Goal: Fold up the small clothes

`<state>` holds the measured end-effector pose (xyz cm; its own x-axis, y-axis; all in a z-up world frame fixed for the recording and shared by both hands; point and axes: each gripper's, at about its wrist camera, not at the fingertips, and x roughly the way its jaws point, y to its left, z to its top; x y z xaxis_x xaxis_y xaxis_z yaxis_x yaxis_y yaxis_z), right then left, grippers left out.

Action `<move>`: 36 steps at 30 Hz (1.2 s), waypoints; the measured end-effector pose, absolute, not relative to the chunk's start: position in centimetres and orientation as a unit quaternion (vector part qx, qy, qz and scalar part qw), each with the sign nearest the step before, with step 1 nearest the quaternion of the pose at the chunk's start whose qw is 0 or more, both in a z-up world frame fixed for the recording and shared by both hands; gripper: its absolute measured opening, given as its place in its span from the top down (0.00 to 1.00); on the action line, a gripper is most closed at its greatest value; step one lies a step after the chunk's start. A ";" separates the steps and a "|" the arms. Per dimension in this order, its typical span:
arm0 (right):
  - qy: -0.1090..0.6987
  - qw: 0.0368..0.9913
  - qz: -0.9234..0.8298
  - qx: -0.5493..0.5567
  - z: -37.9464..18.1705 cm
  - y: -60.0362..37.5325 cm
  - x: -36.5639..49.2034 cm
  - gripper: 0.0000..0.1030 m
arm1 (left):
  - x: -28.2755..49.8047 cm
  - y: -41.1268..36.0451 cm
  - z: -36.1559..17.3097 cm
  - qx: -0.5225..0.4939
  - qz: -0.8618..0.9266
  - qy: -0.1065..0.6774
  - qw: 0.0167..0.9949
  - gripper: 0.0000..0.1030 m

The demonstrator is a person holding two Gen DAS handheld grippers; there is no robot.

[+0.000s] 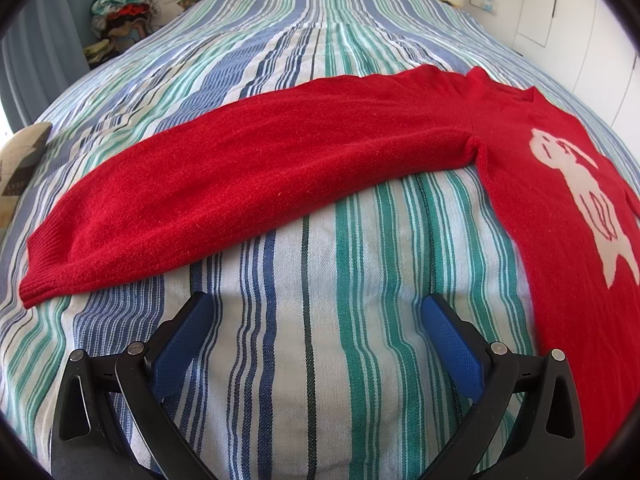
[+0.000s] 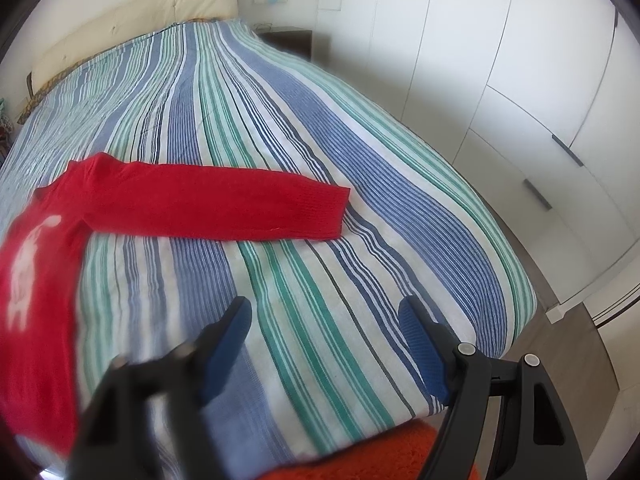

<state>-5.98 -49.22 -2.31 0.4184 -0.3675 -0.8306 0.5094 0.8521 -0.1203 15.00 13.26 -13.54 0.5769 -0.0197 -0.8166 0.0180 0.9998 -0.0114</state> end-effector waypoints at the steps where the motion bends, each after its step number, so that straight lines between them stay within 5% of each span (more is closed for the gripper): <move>1: 0.471 0.839 -0.262 0.074 -2.3 -49.2 -6.0 0.27 | 15.0 13.3 -13.5 -0.001 -0.011 0.460 0.888 0.00; 36: 0.459 0.848 -0.246 0.101 -2.2 -50.0 -6.5 0.27 | 15.0 13.3 -13.5 -0.002 -0.010 0.459 0.888 0.00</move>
<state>-6.54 -49.98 -2.16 0.4579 -0.3235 -0.8280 0.5097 0.8587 -0.0536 14.97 13.27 -13.54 0.5779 -0.0200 -0.8159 0.0172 0.9998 -0.0123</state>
